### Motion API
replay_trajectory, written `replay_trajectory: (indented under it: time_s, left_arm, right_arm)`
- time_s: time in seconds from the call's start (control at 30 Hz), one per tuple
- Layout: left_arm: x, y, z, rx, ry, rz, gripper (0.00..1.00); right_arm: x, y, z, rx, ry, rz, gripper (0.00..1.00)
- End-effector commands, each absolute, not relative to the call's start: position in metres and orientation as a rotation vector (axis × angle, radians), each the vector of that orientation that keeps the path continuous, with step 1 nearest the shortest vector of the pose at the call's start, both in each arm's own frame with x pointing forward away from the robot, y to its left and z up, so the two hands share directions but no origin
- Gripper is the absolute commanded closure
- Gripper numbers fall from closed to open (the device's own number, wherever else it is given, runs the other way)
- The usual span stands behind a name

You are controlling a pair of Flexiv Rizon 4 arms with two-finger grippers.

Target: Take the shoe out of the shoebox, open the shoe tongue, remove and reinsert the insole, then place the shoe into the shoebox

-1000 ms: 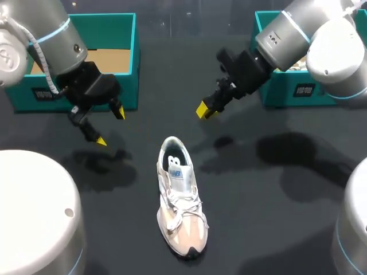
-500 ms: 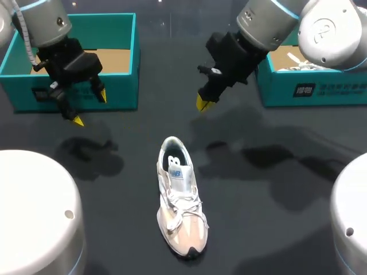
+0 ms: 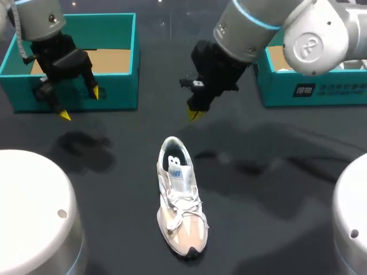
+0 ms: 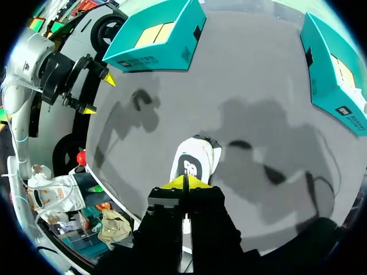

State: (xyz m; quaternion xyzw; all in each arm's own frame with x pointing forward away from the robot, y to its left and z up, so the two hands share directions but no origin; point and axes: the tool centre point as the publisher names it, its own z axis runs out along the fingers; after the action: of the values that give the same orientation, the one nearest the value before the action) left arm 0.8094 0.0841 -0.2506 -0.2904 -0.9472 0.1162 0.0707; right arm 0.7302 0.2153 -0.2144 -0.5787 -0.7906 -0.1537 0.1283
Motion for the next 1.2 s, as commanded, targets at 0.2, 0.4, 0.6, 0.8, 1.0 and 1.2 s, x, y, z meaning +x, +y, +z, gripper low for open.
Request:
replay_trajectory:
  time_s: [0.2, 0.4, 0.6, 0.8, 1.0, 1.2]
  left_arm:
    - [0.842, 0.105, -0.24, -0.939, -2.818, 0.317, 0.0]
    - [0.842, 0.105, -0.24, -0.939, -2.818, 0.317, 0.0]
    - [0.849, 0.122, -0.239, -0.937, -2.808, 0.343, 0.0]
    - [0.859, 0.135, -0.236, -0.921, -2.813, 0.353, 0.0]
    - [0.864, 0.139, -0.233, -0.933, -2.811, 0.385, 0.0]
    - [0.864, 0.139, -0.233, -0.933, -2.811, 0.385, 0.0]
  right_arm:
    - [0.711, 0.266, -0.241, -1.935, -2.456, -0.098, 1.0]
    - [0.711, 0.266, -0.241, -1.935, -2.456, -0.098, 1.0]
    - [0.711, 0.266, -0.25, -1.953, -2.482, -0.101, 1.0]
    - [0.708, 0.263, -0.266, -1.991, -2.553, -0.097, 1.0]
    - [0.702, 0.255, -0.281, -2.101, -2.547, -0.055, 1.0]
    - [0.702, 0.255, -0.281, -2.101, -2.547, -0.055, 1.0]
